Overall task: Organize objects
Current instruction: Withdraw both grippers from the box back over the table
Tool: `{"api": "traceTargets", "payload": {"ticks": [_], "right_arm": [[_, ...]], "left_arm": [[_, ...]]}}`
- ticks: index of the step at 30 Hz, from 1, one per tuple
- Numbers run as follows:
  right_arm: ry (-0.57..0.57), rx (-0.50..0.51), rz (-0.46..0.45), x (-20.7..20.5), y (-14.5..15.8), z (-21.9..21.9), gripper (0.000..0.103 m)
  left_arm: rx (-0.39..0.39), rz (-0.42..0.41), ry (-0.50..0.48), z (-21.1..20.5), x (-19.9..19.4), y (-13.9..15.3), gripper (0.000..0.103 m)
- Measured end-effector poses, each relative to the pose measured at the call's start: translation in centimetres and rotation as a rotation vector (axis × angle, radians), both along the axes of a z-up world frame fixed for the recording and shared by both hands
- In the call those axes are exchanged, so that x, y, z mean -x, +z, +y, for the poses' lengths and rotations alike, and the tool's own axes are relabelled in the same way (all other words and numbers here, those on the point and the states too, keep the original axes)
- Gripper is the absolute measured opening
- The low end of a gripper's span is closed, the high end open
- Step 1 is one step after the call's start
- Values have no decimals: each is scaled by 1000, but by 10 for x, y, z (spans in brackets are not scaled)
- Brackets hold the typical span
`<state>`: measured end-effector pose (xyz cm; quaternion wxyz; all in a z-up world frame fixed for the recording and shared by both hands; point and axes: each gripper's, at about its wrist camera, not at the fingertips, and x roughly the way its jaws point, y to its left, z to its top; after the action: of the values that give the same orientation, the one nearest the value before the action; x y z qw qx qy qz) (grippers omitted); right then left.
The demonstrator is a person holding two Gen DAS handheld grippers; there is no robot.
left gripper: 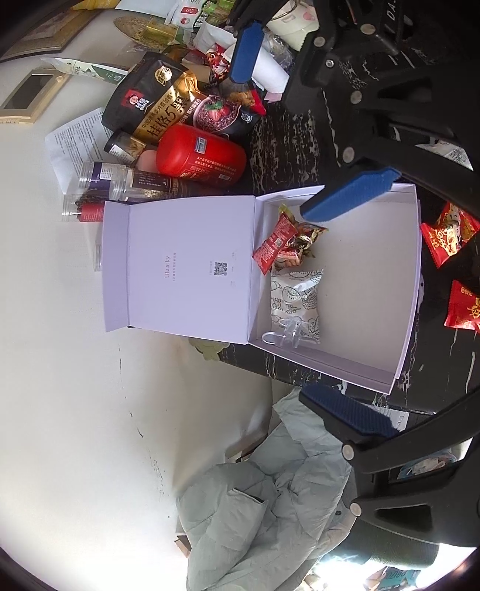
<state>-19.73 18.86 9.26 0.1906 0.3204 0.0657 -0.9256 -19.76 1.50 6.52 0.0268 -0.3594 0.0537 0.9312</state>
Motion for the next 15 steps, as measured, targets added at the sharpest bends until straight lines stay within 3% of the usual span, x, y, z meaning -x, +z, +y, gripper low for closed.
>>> {"api": "traceTargets", "payload": {"ticks": [15], "right_arm": [[-36,6,59,-56,17,14,82]], "left_arm": [[-18,52,14,-1,-54,17,93]]}}
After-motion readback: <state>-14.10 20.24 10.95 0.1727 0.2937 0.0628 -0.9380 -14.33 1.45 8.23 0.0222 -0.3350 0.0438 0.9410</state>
